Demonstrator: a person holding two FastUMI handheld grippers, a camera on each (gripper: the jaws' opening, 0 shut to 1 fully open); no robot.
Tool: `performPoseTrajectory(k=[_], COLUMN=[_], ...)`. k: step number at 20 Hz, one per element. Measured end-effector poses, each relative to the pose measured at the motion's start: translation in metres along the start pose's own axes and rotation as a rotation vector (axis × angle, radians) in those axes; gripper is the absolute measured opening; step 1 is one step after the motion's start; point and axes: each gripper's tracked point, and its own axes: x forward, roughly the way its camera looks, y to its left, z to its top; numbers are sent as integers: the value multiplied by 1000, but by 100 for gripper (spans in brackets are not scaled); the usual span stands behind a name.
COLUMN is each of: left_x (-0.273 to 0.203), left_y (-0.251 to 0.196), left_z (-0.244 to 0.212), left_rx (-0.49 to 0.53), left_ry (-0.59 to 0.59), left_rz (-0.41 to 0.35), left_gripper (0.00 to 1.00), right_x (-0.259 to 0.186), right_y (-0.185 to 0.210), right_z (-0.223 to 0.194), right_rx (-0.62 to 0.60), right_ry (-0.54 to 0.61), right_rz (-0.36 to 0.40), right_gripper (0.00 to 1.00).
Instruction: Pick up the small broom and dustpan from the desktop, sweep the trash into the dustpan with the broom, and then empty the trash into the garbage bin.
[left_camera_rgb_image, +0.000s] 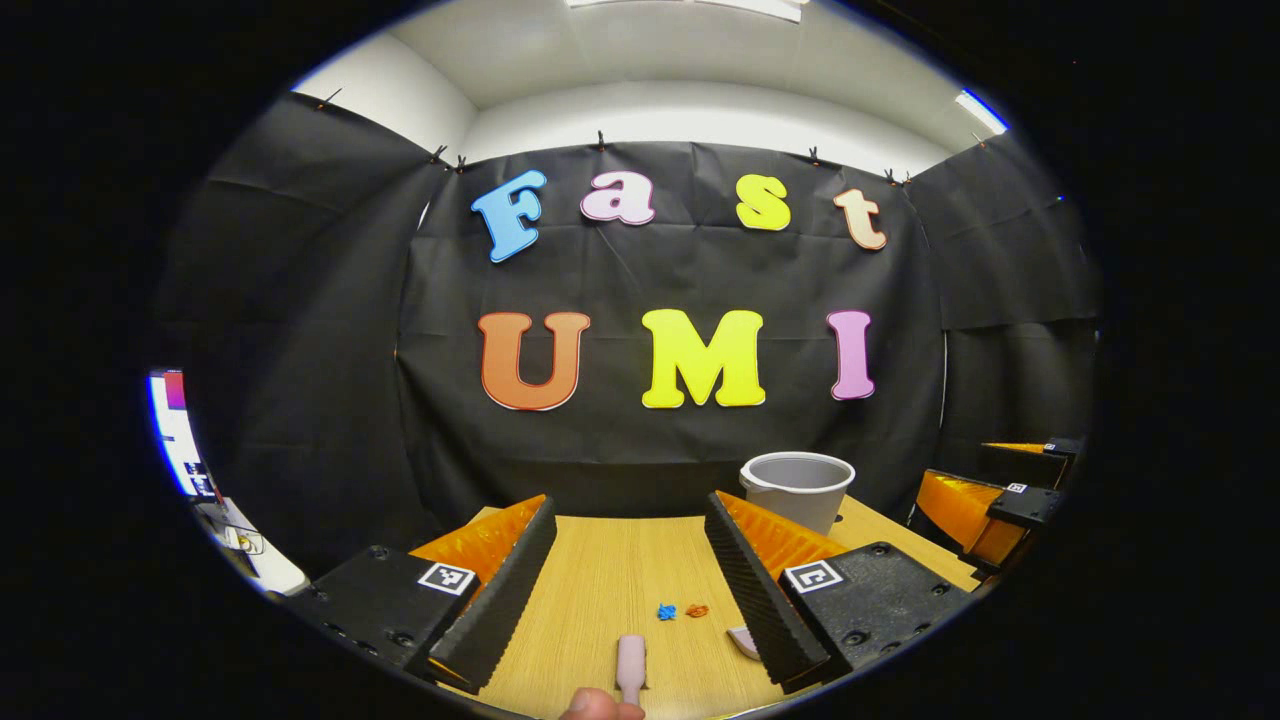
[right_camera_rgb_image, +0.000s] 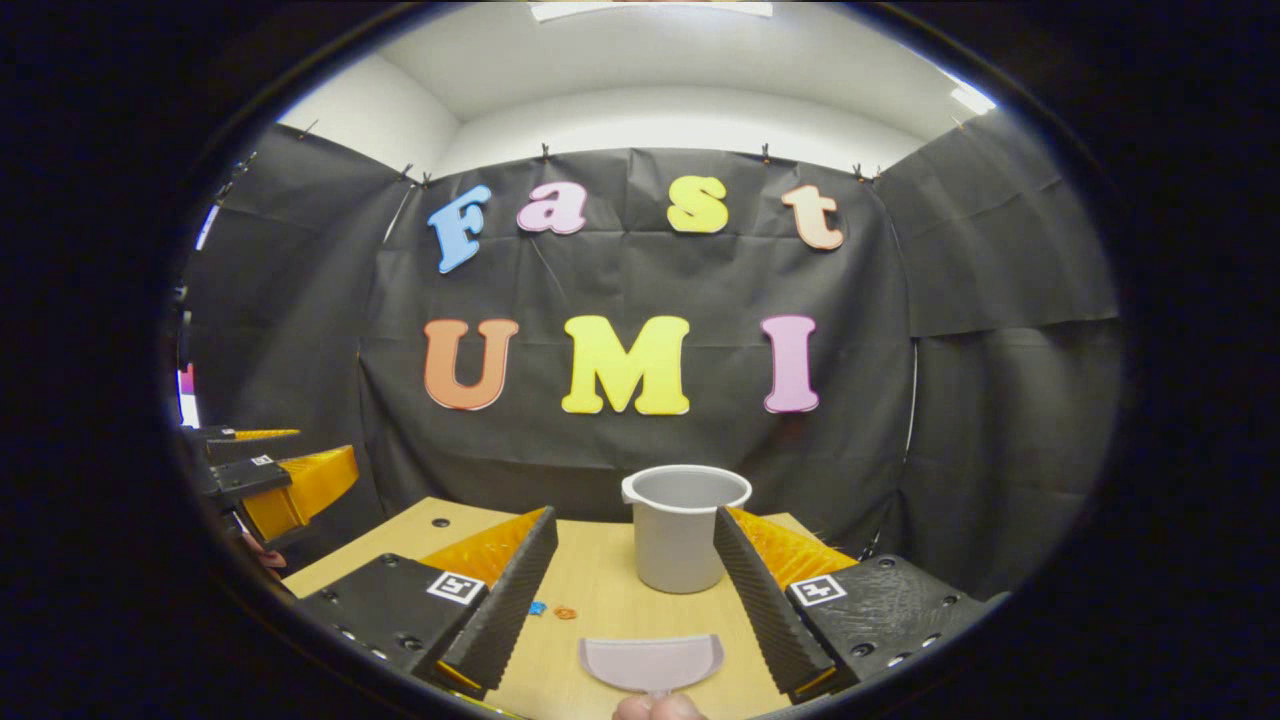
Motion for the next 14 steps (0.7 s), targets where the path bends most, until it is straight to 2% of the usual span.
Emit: performPoseTrajectory(k=[5, 6, 8, 14], left_x=[0, -1, -2, 1], left_y=[-14, -14, -16, -17], left_z=[-25, -25, -27, -31], left_rx=[-14, -15, -21, -23], left_ry=[46, 46, 48, 62], left_rz=[3, 4, 5, 20], left_gripper=[96, 100, 96, 96], right_x=[6, 8, 9, 9], right_y=[-15, -17, -20, -30], right_z=[-44, -58, -78, -147], right_rx=[-39, -34, -30, -51], right_ry=[108, 146, 196, 337], right_rz=[10, 12, 11, 29], right_gripper=[98, 98, 95, 95])
